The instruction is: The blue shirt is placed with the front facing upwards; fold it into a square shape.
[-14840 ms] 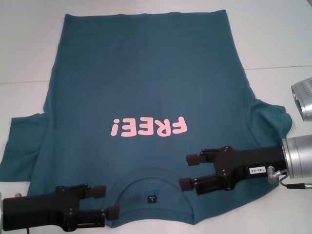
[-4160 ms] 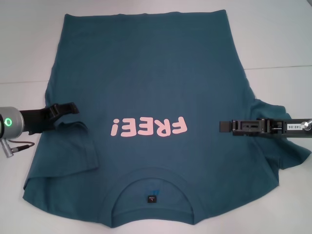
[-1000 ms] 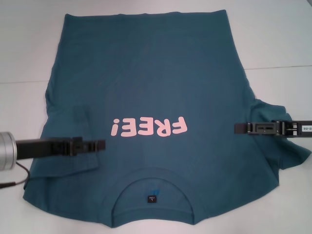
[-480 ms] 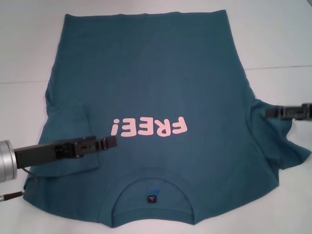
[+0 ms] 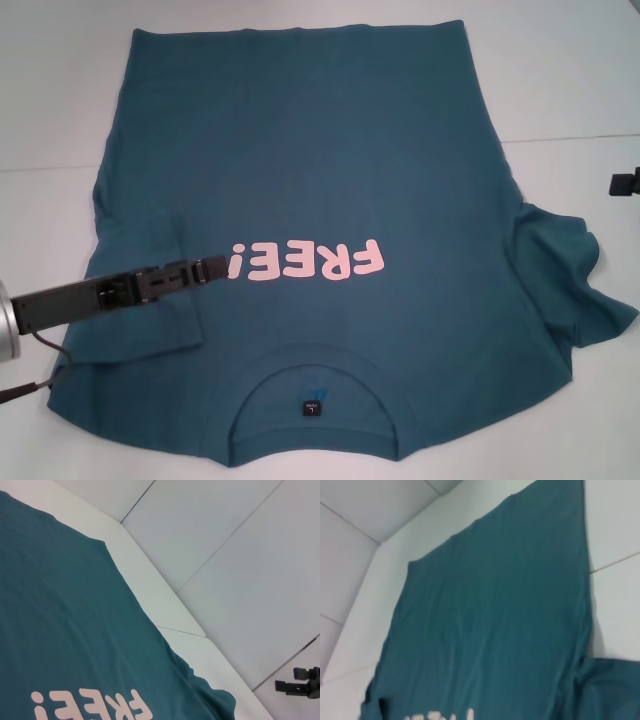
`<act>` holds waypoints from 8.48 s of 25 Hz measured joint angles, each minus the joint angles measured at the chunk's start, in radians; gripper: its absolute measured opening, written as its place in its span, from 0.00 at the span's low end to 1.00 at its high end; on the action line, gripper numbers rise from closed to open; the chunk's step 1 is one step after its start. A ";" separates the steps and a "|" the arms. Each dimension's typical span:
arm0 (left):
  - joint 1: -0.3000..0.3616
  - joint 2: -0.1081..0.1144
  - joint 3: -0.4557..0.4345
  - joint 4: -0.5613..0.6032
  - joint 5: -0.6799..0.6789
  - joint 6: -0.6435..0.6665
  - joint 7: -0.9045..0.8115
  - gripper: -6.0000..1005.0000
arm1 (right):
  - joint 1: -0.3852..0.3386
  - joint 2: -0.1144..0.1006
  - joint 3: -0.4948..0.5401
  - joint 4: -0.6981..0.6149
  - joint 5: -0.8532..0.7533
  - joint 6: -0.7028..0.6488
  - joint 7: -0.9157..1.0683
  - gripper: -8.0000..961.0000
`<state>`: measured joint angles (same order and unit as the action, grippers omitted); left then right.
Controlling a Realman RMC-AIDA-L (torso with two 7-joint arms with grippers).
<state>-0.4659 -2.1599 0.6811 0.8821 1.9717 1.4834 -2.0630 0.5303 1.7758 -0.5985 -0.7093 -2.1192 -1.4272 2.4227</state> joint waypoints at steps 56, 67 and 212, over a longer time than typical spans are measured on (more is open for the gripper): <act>-0.002 -0.001 -0.009 -0.055 -0.030 -0.051 0.010 0.93 | 0.187 0.088 -0.086 0.222 -0.298 0.401 0.005 0.84; 0.001 -0.002 -0.009 -0.056 -0.030 -0.051 0.011 0.93 | 0.189 0.092 -0.080 0.172 -0.287 0.339 -0.009 0.84; 0.044 0.001 -0.195 -0.084 -0.031 -0.051 0.000 0.93 | 0.381 0.243 -0.152 0.083 -0.501 0.444 0.297 0.17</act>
<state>-0.4218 -2.1593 0.4861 0.7977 1.9405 1.4327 -2.0632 0.9111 2.0183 -0.7507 -0.6262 -2.6203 -0.9836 2.7196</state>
